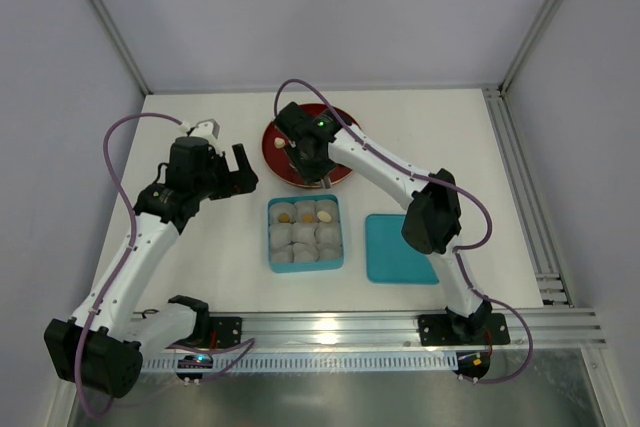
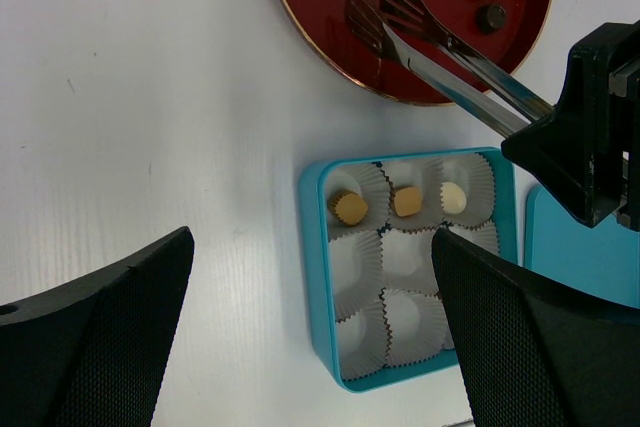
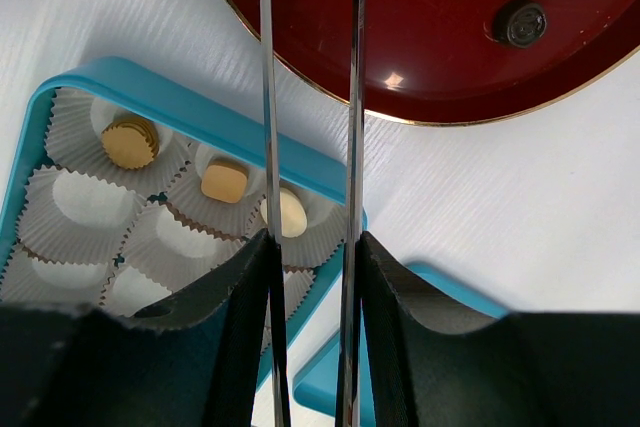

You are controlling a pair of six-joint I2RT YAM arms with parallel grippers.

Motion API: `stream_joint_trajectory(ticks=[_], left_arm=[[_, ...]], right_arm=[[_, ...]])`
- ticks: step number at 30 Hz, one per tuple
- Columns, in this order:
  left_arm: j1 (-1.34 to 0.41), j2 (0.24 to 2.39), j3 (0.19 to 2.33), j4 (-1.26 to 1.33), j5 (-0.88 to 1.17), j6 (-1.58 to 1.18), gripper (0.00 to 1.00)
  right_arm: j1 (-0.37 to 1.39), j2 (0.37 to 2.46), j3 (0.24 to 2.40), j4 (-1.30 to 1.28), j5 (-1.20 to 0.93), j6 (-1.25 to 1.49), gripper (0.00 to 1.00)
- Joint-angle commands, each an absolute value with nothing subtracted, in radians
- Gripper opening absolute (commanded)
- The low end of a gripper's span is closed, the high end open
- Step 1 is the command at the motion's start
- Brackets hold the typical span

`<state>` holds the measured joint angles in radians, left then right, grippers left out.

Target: Pack the chocolate

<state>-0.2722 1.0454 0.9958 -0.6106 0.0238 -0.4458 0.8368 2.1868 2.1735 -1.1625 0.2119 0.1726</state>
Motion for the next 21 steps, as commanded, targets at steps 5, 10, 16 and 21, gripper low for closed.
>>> stream_joint_trajectory(ticks=[5,10,16,21], left_arm=[[-0.264,1.048,0.997,-0.580,0.038,-0.454,1.00],[-0.264,1.049,0.996,-0.580,0.040,-0.454,1.00],[-0.264,1.048,0.997,-0.580,0.041,-0.453,1.00],[-0.264,1.049,0.996,-0.580,0.040,-0.453,1.00]], right_arm=[[0.842,2.115,2.177,-1.173,0.232,0.175,0.41],[0.842,2.114,2.175,-1.174,0.229,0.178,0.41],[0.842,2.115,2.175,-1.170,0.229,0.178,0.38],[0.842,2.118,2.184,-1.170,0.229,0.178,0.35]])
